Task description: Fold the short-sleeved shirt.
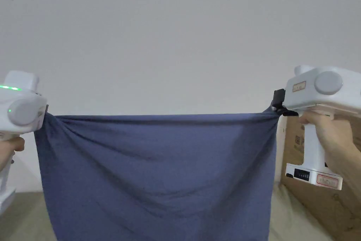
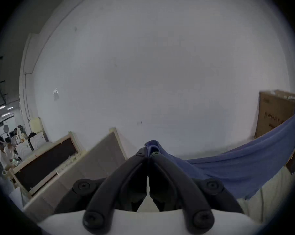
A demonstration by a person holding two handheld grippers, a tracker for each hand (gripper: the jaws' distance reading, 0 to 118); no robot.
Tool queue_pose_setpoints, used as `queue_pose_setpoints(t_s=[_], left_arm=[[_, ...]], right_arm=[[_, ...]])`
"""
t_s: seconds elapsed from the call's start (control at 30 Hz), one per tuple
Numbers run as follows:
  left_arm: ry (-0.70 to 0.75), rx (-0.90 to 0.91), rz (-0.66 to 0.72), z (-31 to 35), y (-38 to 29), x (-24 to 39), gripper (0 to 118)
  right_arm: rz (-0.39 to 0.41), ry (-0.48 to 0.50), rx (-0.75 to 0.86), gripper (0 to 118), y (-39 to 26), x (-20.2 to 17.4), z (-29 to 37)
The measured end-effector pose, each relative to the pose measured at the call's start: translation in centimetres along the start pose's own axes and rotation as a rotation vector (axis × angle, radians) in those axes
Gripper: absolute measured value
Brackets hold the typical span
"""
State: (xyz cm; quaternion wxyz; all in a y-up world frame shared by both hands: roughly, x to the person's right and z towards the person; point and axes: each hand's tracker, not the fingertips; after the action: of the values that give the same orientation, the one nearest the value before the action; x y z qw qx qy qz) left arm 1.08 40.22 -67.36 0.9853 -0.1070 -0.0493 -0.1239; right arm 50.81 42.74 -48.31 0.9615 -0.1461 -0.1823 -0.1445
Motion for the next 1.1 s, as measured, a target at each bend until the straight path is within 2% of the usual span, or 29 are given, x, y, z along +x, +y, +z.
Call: queue_pose_setpoints(t_s=[0.07,0.27,0.43,0.53,0.77,0.87,0.93,1.03,1.07,1.1], left_arm=[[-0.008,-0.079,0.006,-2.3,-4.5,1.5,0],[-0.052,-0.397,-0.032,-8.5,-19.6,6.0,0],[-0.095,-0.512,-0.026,-7.8,-29.0,7.9,0],[-0.111,-0.580,-0.044,-5.8,-32.8,7.6,0],[-0.180,-0.654,0.043,4.4,-37.9,3.2,0],[-0.182,-0.668,0.041,10.7,-39.5,1.9,0],[-0.185,-0.666,0.009,15.3,-40.6,1.2,0],[-0.207,-0.691,-0.007,21.1,-42.2,-0.5,0],[-0.208,-0.692,-0.002,23.0,-42.6,-1.2,0],[-0.214,-0.701,0.013,24.8,-43.1,-1.8,0]], right_arm=[[-0.019,-0.016,-0.042,0,-4.0,0.9,-2.8],[0.017,-0.086,-0.324,0,-17.3,3.6,-10.7],[0.015,-0.133,-0.483,0,-27.1,6.0,-12.4],[-0.050,-0.124,-0.555,0,-31.3,8.6,-11.6],[-0.088,-0.100,-0.591,0,-38.7,11.9,-0.6],[-0.149,-0.098,-0.621,0,-41.8,12.8,5.6],[-0.126,-0.104,-0.647,0,-43.7,12.6,9.9],[-0.008,-0.118,-0.671,0,-45.8,12.5,15.6],[0.012,-0.117,-0.680,0,-46.5,12.4,17.5],[-0.010,-0.118,-0.685,0,-47.0,12.5,18.9]])
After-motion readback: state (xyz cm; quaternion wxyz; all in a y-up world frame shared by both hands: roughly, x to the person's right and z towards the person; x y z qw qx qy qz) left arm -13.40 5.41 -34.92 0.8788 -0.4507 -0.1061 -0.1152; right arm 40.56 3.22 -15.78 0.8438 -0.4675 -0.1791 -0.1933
